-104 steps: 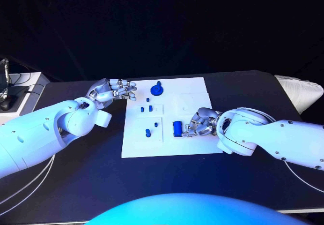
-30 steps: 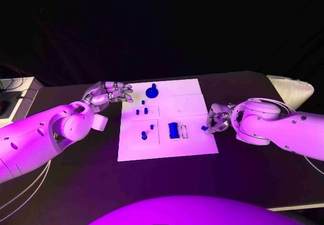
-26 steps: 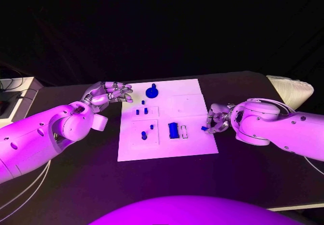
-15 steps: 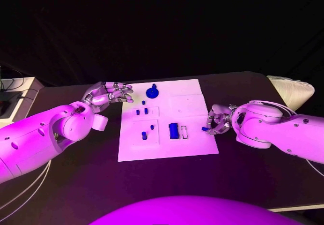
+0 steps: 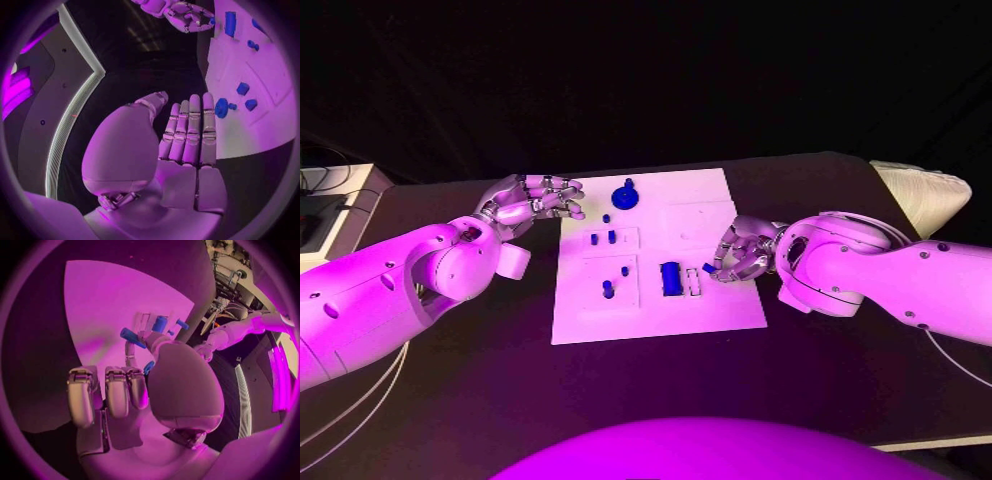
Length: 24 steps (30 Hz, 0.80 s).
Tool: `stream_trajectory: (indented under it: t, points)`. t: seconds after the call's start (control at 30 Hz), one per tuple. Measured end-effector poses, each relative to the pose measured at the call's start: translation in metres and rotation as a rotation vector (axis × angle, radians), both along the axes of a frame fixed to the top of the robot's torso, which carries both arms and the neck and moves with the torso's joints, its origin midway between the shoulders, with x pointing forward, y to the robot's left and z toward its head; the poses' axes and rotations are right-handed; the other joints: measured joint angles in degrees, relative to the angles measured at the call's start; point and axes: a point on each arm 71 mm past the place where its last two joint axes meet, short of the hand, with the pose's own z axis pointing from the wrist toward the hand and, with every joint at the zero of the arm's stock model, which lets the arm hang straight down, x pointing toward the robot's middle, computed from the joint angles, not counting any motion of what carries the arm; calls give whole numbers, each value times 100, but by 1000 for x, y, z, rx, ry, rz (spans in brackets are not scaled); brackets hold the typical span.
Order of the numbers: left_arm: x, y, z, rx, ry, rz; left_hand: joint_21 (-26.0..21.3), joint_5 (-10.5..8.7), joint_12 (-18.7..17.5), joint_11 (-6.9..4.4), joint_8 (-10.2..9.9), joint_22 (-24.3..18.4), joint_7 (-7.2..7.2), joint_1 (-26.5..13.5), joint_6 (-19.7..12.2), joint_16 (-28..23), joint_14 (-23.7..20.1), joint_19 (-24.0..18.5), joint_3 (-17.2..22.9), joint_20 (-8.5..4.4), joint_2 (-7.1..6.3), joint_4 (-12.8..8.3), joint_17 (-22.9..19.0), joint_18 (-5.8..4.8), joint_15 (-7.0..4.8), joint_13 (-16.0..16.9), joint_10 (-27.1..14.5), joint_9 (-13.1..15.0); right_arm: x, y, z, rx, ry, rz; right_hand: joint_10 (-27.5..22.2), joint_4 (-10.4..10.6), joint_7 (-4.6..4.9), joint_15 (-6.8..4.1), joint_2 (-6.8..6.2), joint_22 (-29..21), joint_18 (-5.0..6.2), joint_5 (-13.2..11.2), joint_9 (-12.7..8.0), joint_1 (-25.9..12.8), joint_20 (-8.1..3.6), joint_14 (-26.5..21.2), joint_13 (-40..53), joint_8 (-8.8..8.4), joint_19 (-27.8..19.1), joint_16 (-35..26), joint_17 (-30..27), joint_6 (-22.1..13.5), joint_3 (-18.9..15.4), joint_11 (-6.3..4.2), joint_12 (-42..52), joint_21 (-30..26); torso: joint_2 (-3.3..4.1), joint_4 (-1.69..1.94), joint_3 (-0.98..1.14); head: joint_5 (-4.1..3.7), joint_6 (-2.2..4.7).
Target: Assemble the parts on the task board
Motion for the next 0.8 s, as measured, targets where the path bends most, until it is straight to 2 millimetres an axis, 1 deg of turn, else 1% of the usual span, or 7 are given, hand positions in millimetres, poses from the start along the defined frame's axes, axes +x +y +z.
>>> stream_trajectory:
  t: [0.2, 0.3, 0.37, 0.57, 0.63, 0.7, 0.8]
  points:
    - [0, 1, 0, 1, 0, 0, 0, 0, 0, 0, 0, 0, 0, 0, 0, 0, -21, 0, 0, 0, 0, 0, 0, 0, 21, 0, 0, 0, 0, 5, -5, 22, 23, -12, -20, 32, 2, -21, 21, 4, 0, -10, 4, -81, 0, -21, 3, 5, 0, 0, 0, 2, 32, -20, 0, 0, -1, 2, -3, 3, -2]
    - [0, 1, 0, 1, 1, 0, 0, 0, 0, 0, 0, 0, 0, 0, 0, 0, -21, 0, 0, 0, 0, 0, 0, 0, 21, 0, 0, 0, 0, 8, -7, 28, 31, -13, -7, 56, 18, -42, 42, 5, 0, -101, 22, -179, -42, 0, 4, 35, -1, 0, 0, 24, 55, -34, 0, 0, -1, 2, -3, 11, -1]
    - [0, 1, 0, 1, 1, 0, -5, 0, 0, 0, 0, -2, 0, 6, 0, 0, -21, 0, 0, 0, 6, 0, 0, 0, 21, 0, 0, 0, 0, 10, -8, 30, 35, -11, 2, 90, 14, -42, 35, 5, 0, -161, 33, -279, -44, 0, 4, 36, 0, 0, 0, 29, 85, -43, 0, 0, -1, 2, -2, 16, 1]
    - [-1, 1, 0, 1, 2, -2, -24, 0, 0, 0, 0, -10, 0, 25, 0, 0, -21, 0, 0, 0, 25, 0, 6, 0, 21, -1, 0, 0, -1, 15, -13, 28, 46, -6, 2, 170, -18, -42, 63, 4, 0, -350, 0, -462, -43, 0, 4, 37, 0, 0, 0, 63, 83, -43, 0, 0, -1, -4, 1, 21, 1]
    - [-1, 1, 0, 1, 2, -3, -24, 0, 0, 0, 0, -10, 0, 25, 0, 0, -21, 0, 0, 0, 25, 0, 6, 0, 21, -1, 0, 0, -1, 15, -14, 25, 45, -3, 3, 220, -49, -42, 60, 4, 0, -409, -10, -560, -43, 0, 4, 39, 0, 0, 0, 134, 83, -43, 0, 0, -1, -3, 3, 25, -4]
    - [-1, 1, 0, 1, 2, -3, -24, 0, 0, 0, 0, -10, 0, 25, 0, 0, -21, -1, 0, -1, 25, 0, 6, 0, 20, -1, 0, 0, -1, 16, -14, 21, 43, 0, 3, 298, -64, -42, 109, 4, 0, -421, -40, -684, -43, 0, 4, 44, 0, 0, 0, 150, 85, -43, 0, 0, -1, -4, 6, 25, -5]
    - [-1, 2, 0, 1, 3, -4, -24, 0, 0, 0, 0, -9, 0, 25, 0, 0, -21, 0, 0, -1, 25, 0, 6, 0, 20, -1, 0, 0, -1, 18, -14, 15, 36, 10, 3, 345, -89, -42, 126, 4, 0, -461, -63, -788, -43, 0, 3, 49, 0, 0, 0, 215, 84, -44, 0, 0, -1, -5, 8, 26, -6]
